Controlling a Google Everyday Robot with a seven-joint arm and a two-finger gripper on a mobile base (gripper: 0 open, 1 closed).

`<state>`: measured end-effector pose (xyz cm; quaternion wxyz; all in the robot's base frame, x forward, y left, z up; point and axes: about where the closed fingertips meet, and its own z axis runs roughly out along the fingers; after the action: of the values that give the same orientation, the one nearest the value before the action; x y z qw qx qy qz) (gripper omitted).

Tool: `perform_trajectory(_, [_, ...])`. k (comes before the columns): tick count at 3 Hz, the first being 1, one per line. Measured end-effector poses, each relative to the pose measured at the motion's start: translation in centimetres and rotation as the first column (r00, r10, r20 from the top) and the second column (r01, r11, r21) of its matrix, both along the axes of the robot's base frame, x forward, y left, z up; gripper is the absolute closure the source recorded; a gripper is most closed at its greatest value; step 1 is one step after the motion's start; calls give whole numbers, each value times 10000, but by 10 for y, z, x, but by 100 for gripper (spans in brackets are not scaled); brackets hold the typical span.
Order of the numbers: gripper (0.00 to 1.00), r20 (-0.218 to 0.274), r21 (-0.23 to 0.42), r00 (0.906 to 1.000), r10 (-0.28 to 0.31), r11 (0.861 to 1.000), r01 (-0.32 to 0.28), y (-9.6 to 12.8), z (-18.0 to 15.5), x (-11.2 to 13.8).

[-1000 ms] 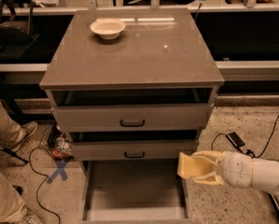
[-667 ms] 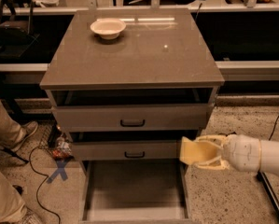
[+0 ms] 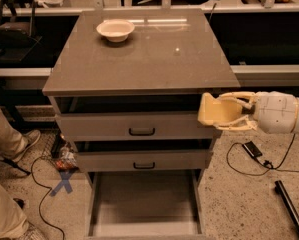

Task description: Pick sponge from bottom drawer and place on counter

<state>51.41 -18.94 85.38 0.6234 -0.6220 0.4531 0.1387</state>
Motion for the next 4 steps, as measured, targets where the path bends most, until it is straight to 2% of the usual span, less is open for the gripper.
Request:
perform_trajectory(1, [100,2,-135,10000,-22,9999,22,4,3,4])
perform_trajectory(2, [100,197,-670,9992,-339,9971,352,7,39,37])
perform_trajectory(3, [100,179,-783,9955,-931,9925,943,7,73,72])
perform_trajectory(4, [100,-332,-407,9860,-1637,9859,1623,15,80,113])
